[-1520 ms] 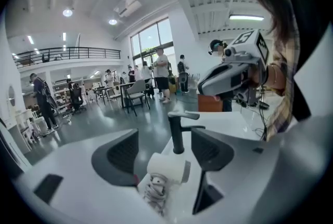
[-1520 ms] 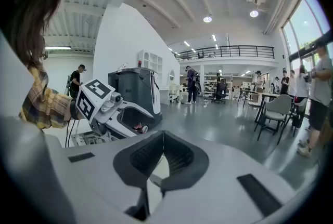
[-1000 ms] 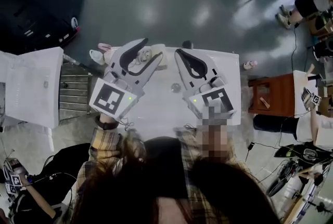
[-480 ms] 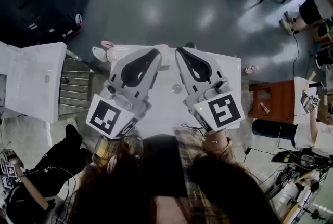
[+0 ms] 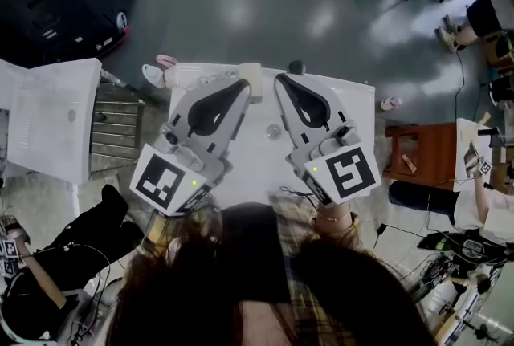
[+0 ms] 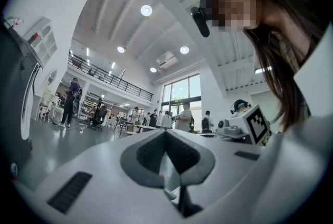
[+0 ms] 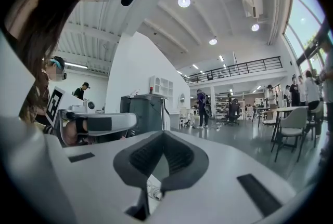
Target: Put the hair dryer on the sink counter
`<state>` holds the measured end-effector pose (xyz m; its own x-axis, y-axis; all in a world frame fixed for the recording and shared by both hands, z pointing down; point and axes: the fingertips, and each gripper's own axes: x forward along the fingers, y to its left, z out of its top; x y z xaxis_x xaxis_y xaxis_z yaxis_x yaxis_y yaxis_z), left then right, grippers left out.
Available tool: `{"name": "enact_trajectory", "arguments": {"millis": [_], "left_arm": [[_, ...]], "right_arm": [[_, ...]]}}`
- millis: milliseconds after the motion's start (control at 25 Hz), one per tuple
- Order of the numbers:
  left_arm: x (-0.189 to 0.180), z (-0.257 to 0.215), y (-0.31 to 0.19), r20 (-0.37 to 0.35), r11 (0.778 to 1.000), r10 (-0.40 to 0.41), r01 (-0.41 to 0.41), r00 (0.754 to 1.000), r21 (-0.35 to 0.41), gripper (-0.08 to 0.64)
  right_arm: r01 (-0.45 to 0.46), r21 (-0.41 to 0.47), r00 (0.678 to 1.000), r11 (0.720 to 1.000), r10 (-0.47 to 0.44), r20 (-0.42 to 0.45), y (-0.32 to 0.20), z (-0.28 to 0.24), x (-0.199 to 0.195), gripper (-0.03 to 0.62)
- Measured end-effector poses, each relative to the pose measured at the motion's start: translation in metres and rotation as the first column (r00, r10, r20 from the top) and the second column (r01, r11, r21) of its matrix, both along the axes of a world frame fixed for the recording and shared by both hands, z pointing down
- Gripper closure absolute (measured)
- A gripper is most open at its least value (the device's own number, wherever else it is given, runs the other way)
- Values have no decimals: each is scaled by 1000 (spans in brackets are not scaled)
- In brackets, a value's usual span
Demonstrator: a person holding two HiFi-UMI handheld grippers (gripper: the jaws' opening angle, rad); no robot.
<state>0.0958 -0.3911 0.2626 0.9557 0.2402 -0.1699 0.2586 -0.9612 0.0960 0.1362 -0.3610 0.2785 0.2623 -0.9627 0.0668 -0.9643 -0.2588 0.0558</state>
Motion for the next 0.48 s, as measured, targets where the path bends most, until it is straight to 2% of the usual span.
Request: {"name": "enact_trajectory", "arguments": {"millis": [480], "left_arm": [[2, 1, -3, -19, 1000, 4, -3, 1000, 30, 543]], "right_arm": [[3, -23, 1000, 1000, -3, 4, -2, 5, -2, 577]]}}
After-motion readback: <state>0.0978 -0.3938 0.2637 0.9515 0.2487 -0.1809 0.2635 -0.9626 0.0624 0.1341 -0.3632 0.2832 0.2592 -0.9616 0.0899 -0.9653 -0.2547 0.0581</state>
